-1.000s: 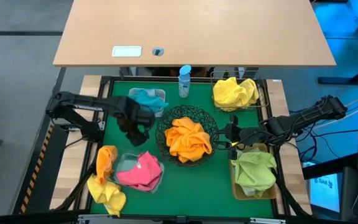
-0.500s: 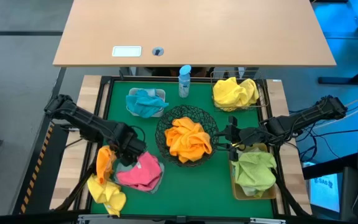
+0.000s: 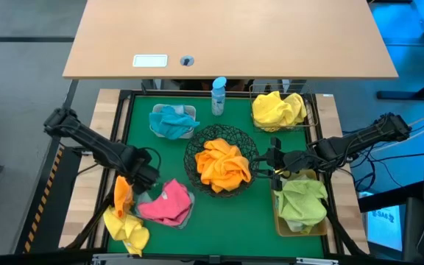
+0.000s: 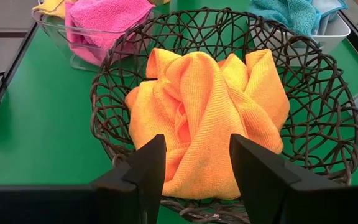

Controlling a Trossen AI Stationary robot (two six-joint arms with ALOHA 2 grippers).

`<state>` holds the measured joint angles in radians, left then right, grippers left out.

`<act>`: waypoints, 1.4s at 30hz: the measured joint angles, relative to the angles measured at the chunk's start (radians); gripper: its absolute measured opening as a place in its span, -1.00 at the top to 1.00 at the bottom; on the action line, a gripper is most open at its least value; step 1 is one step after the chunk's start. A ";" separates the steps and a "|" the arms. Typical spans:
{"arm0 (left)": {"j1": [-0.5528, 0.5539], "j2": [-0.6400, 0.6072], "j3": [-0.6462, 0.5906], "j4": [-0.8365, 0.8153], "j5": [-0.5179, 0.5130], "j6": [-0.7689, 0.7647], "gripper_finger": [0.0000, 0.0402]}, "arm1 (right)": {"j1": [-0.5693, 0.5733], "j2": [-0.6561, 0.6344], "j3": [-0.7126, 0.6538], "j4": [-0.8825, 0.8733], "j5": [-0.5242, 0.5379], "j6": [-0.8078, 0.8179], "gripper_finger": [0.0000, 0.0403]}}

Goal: Sort microfiber towel by color & place in baskets
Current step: Put the orange microfiber towel into the circle wire basket

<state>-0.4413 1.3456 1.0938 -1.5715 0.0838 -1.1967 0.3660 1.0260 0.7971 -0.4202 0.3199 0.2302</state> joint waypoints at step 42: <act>0.000 -0.091 0.288 0.001 -0.253 0.058 0.99 | 0.000 0.000 0.000 0.000 0.001 0.000 0.12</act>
<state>-0.4409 1.2546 1.3817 -1.5705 -0.1695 -1.1389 0.3660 1.0260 0.7971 -0.4206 0.3205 0.2298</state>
